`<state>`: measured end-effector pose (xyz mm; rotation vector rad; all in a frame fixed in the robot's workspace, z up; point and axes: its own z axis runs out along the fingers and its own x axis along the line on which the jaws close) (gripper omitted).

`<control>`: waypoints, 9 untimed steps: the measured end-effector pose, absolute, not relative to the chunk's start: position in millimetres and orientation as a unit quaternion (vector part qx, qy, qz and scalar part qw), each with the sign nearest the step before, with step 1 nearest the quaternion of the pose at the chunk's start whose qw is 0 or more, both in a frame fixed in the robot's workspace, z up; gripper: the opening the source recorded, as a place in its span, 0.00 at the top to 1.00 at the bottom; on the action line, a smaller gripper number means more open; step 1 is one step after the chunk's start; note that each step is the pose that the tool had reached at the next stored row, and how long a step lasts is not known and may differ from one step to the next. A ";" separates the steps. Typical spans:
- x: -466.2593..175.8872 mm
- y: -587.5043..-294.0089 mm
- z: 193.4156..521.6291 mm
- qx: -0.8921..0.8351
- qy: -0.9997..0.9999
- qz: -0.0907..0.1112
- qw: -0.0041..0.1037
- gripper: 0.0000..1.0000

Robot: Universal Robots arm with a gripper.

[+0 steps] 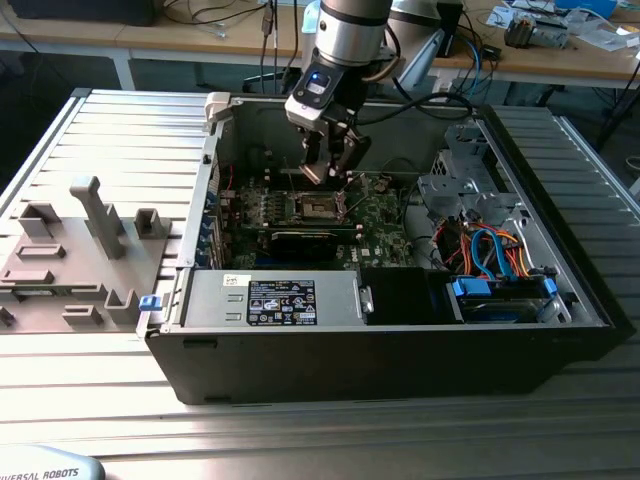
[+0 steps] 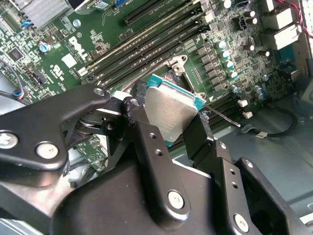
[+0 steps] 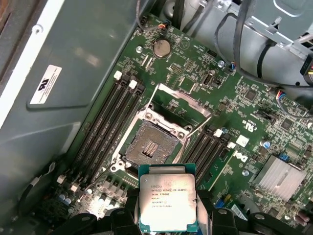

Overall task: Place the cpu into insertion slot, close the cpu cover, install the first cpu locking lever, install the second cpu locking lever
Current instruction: 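Place the cpu into insertion slot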

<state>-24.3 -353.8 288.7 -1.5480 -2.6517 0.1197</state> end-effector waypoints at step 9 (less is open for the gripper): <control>-24.2 -353.8 288.5 -0.504 -0.862 0.039 0.034 0.45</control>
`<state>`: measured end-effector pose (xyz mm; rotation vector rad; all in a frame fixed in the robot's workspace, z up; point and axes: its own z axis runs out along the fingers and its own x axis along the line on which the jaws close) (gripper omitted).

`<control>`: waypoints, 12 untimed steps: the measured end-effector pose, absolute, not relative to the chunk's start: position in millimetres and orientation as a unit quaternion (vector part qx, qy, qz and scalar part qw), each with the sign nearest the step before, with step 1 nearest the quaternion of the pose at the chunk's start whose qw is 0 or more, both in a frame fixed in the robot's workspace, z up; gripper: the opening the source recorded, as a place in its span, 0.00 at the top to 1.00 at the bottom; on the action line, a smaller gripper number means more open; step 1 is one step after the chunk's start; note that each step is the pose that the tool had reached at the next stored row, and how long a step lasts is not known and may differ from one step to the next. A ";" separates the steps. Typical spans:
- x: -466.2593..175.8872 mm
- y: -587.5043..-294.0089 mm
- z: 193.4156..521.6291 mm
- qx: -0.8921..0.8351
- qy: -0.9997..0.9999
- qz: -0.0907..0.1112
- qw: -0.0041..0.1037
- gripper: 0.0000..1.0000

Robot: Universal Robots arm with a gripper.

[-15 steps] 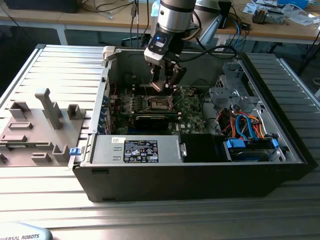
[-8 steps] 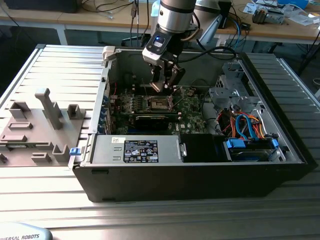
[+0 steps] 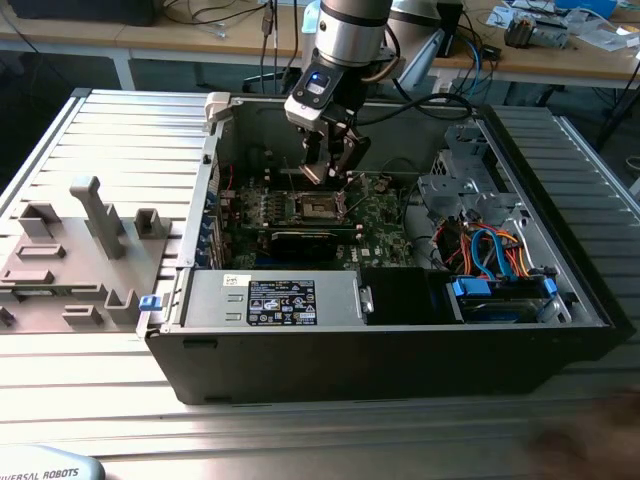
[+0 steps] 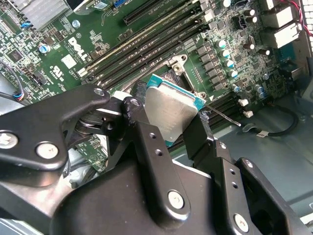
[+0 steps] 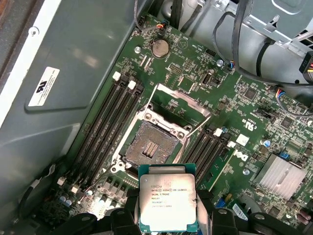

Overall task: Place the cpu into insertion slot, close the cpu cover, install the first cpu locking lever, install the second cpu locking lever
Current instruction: 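Place the cpu into insertion slot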

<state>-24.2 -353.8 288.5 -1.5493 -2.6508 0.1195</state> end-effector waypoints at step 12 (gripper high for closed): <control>-24.2 -353.8 287.2 -0.516 -0.855 0.038 0.035 0.45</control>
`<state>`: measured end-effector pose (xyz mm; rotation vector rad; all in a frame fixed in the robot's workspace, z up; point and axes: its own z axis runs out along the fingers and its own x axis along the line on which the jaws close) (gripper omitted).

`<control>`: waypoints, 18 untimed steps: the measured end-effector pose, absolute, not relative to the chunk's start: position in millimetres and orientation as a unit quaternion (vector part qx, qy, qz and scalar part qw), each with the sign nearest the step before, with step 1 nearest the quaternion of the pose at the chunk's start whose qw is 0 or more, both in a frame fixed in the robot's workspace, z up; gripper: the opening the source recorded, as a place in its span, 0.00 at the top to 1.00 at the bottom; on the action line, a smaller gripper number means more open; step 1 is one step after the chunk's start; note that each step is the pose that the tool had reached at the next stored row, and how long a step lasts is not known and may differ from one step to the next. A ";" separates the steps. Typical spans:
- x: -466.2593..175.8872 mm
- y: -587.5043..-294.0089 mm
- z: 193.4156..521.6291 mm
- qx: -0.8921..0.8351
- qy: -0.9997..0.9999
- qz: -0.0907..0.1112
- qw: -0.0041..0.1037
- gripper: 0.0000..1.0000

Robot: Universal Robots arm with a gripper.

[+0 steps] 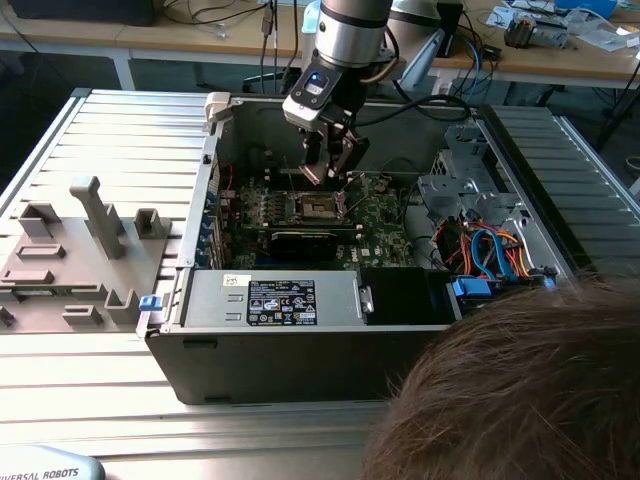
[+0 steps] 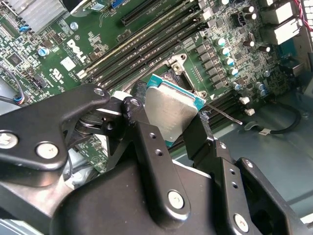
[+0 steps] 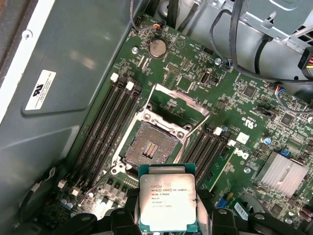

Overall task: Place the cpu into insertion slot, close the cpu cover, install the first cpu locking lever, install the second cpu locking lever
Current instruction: 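Place the cpu into insertion slot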

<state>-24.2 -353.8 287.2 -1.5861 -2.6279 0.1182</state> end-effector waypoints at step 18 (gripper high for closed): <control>-24.2 -353.8 285.2 -0.531 -0.846 0.038 0.036 0.45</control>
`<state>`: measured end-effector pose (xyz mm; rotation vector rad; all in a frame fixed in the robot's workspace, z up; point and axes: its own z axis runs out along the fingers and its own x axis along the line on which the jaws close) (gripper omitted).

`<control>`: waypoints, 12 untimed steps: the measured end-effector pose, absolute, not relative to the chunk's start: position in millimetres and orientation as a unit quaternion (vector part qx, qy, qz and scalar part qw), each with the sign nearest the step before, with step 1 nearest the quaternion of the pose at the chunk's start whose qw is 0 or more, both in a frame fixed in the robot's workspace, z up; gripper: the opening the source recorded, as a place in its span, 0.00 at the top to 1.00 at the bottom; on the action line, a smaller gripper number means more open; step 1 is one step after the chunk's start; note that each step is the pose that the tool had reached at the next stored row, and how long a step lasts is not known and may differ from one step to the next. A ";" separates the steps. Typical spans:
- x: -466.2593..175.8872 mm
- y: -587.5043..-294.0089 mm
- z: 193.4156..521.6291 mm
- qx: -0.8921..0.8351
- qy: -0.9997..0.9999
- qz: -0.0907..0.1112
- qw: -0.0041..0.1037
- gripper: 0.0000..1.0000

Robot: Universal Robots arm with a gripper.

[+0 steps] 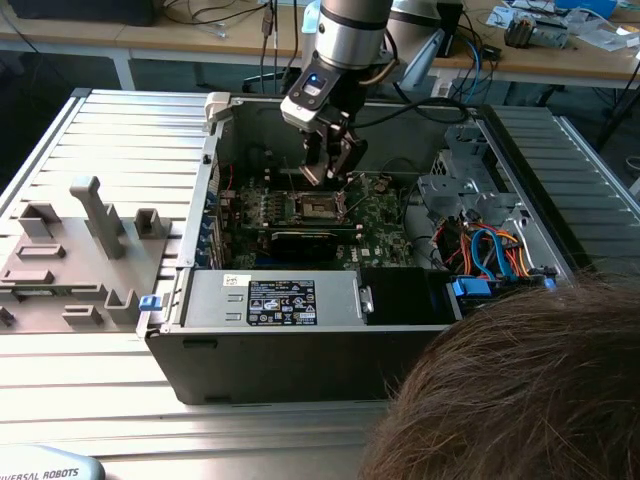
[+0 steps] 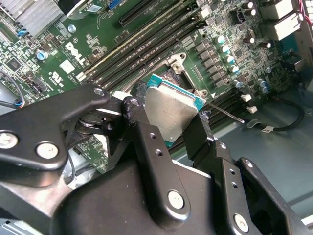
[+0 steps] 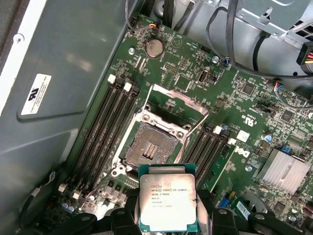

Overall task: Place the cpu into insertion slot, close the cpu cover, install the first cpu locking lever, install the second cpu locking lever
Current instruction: 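Place the cpu into insertion slot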

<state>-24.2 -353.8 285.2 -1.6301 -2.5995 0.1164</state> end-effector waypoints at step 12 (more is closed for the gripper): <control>-22.5 -350.5 284.1 -0.541 -0.839 0.041 0.034 0.45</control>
